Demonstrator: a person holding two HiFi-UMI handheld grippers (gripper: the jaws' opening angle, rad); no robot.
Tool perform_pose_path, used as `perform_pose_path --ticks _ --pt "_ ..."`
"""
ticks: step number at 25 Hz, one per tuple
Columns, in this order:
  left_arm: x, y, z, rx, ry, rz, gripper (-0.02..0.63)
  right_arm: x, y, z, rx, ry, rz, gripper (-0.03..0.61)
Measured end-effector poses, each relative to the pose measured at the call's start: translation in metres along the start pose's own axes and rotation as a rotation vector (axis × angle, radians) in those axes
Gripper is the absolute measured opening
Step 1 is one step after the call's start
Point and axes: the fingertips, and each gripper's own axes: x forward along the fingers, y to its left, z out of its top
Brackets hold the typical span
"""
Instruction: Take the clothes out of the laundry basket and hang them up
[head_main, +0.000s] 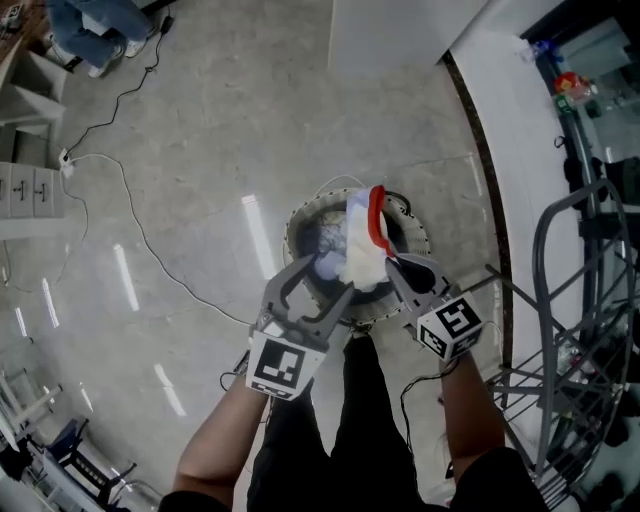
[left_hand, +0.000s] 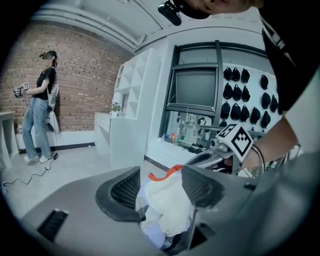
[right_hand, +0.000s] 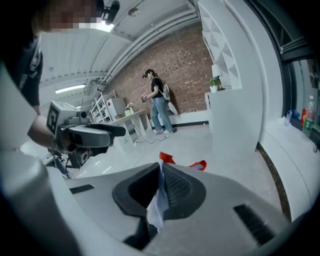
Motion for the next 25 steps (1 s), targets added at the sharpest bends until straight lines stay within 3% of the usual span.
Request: perform_pose_path --ticks 6,9,14,21,25 --pt "-0.027 -0.001 0.051 0.01 -0.019 -0.01 0.25 -0.057 0.043 0.093 -0.178 -0.097 0.07 0.018" --pt "-0.045 -0.004 0.077 -0.005 -0.016 -0.021 0.255 -0.093 0.07 0.138 -0.239 -0.131 0.113 0.017" --pt "-0.067 -0.011 0.12 0.034 -0.037 -0.062 0.272 -0.155 0.116 0.21 -0.298 -0.227 0.178 0.017" --pt "-0.088 -0.022 0.181 0.058 -0.096 -0.134 0.285 -0.237 0.173 0.277 -0.421 -0.328 0.219 0.017" --pt "-0.092 -0.033 0.208 0.041 -0.111 -0.217 0.288 -0.268 0.197 0.302 -0.477 -0.363 0.217 0.017"
